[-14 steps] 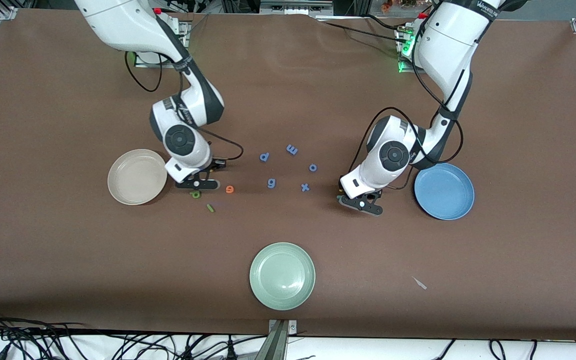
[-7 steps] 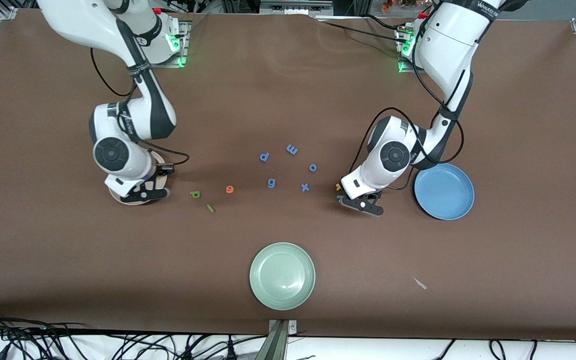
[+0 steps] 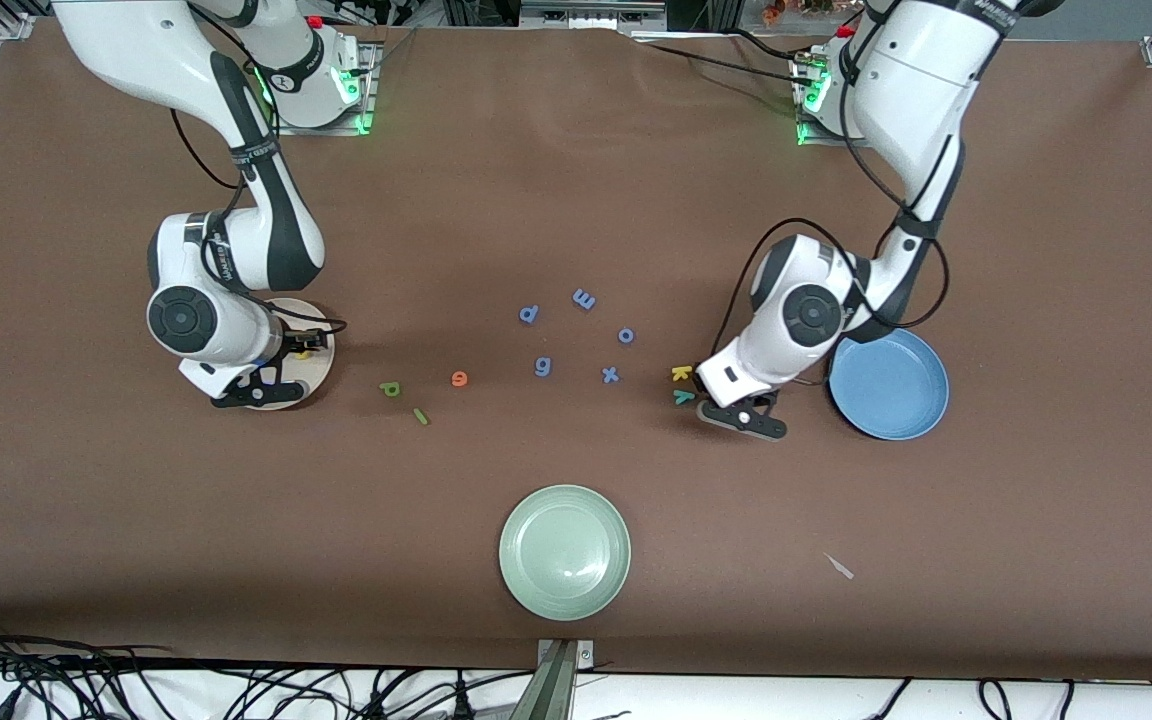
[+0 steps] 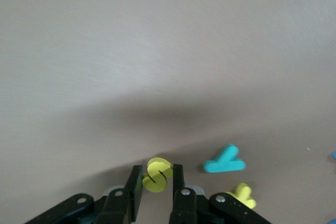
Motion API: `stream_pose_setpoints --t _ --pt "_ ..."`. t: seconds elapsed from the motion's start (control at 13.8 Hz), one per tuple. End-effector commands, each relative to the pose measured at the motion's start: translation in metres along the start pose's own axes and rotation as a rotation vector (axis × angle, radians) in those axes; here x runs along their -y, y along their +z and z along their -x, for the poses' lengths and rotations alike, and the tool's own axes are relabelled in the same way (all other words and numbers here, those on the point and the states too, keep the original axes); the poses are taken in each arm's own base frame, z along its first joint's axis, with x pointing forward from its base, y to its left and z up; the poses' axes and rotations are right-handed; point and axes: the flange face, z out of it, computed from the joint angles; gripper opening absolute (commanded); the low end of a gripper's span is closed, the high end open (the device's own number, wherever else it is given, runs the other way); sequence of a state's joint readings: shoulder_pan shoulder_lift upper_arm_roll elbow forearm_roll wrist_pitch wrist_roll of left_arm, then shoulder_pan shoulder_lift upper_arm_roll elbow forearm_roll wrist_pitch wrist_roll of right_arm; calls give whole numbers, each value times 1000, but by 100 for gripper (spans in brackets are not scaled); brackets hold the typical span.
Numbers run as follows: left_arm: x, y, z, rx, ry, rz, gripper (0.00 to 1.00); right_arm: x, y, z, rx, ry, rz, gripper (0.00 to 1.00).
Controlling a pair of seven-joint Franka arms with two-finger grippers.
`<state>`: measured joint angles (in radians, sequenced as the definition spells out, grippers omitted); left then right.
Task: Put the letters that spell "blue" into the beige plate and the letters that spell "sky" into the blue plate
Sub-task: 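Place the S in the blue plate while the right gripper grasps green p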
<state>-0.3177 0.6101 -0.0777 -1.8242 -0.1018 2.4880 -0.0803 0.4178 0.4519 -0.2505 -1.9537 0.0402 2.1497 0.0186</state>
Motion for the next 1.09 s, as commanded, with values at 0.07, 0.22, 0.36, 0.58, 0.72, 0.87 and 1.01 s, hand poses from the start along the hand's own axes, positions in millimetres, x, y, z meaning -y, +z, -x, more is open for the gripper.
stream_pose_setpoints --t 0.07,0.22,0.36,0.58,0.72,0.87,1.01 --pt "78 -65 27 22 -5 19 0 37 -18 -10 -36 19 -32 100" --pt "139 -72 49 38 59 15 0 76 -21 -26 -59 50 -54 100" --pt "201 -70 69 52 130 21 0 105 -23 -39 -77 61 -65 100" --pt "228 -63 77 62 173 30 0 109 -5 -48 -104 57 -71 100" --pt "226 -61 77 66 177 30 10 119 9 -52 -114 44 -71 100" --pt "223 -61 76 65 189 31 69 120 16 -54 -112 41 -71 100" --pt "213 -60 72 64 199 34 78 125 21 -56 -132 35 -71 100"
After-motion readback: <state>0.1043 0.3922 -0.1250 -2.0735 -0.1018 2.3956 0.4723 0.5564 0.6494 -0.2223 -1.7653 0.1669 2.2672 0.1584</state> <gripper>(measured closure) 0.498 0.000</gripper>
